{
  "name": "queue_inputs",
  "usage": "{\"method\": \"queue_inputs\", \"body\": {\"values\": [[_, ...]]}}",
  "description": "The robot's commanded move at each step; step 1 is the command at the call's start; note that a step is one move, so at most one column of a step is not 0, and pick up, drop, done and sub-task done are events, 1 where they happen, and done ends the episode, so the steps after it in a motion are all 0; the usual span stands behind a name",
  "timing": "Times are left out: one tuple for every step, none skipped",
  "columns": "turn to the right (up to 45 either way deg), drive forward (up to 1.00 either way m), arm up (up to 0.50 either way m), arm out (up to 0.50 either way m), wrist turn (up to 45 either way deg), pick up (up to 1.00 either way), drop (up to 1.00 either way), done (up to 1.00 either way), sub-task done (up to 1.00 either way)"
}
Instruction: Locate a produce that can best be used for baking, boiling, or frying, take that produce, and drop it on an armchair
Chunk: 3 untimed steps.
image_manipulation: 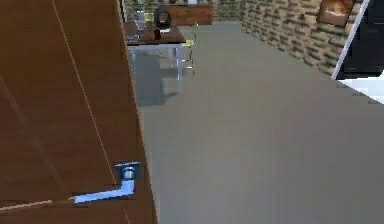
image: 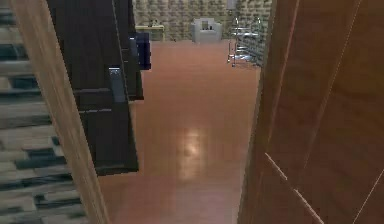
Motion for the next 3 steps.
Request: {"method": "queue_inputs", "body": {"values": [[0.0, 1.0, 0.0, 0.0, 0.0, 0.0, 0.0, 0.0, 0.0], [3.0, 0.0, 0.0, 0.0, 0.0, 0.0, 0.0, 0.0, 0.0], [-45.0, 0.0, 0.0, 0.0, 0.0, 0.0, 0.0, 0.0, 0.0]]}}
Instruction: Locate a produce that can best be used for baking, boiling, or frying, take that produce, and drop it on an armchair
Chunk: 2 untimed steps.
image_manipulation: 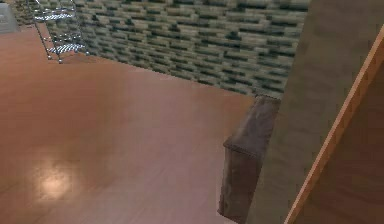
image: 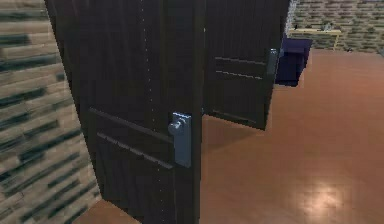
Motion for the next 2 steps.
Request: {"method": "queue_inputs", "body": {"values": [[-12.0, 0.0, 0.0, 0.0, 0.0, 0.0, 0.0, 0.0, 0.0], [0.0, 0.2, 0.0, 0.0, 0.0, 0.0, 0.0, 0.0, 0.0]]}}
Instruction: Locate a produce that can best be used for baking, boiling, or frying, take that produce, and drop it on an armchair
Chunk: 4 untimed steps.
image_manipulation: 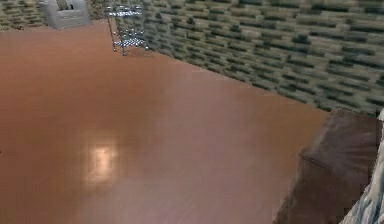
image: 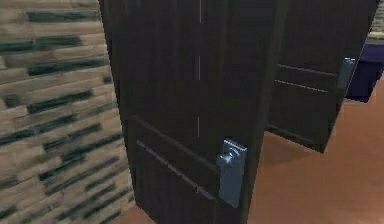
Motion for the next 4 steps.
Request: {"method": "queue_inputs", "body": {"values": [[45.0, 0.0, 0.0, 0.0, 0.0, 0.0, 0.0, 0.0, 0.0], [30.0, 0.0, 0.0, 0.0, 0.0, 0.0, 0.0, 0.0, 0.0], [0.0, 0.55, 0.0, 0.0, 0.0, 0.0, 0.0, 0.0, 0.0], [33.0, 0.0, 0.0, 0.0, 0.0, 0.0, 0.0, 0.0, 0.0]]}}
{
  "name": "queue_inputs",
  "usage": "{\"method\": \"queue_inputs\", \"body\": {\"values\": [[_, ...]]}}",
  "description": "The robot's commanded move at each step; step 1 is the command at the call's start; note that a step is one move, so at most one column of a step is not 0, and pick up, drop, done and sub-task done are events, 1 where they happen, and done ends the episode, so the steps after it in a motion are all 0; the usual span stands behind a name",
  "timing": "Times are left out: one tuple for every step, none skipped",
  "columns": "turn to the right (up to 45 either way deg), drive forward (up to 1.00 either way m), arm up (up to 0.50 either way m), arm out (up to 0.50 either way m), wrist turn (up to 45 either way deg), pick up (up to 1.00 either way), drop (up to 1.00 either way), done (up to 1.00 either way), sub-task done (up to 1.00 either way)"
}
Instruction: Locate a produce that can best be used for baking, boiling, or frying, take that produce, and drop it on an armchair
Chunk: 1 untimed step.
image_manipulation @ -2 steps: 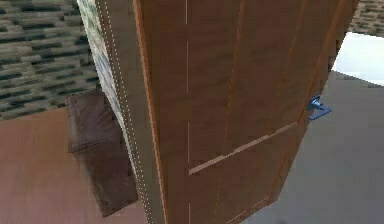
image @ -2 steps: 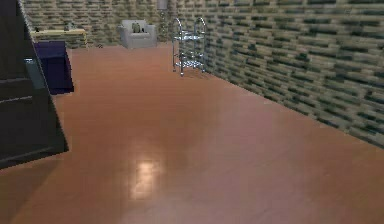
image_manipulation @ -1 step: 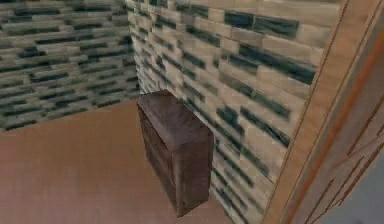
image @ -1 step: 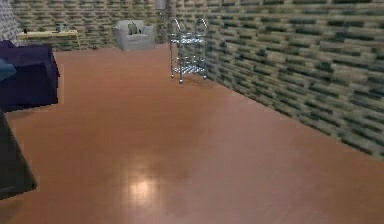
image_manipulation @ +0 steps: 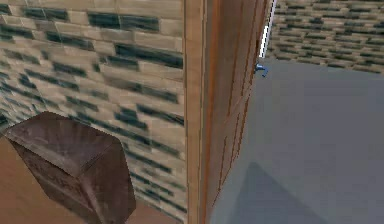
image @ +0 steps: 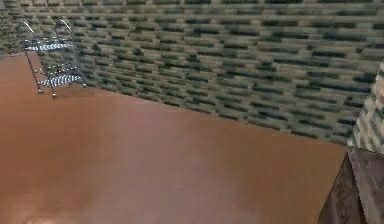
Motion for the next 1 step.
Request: {"method": "queue_inputs", "body": {"values": [[0.0, 0.15, 0.0, 0.0, 0.0, 0.0, 0.0, 0.0, 0.0]]}}
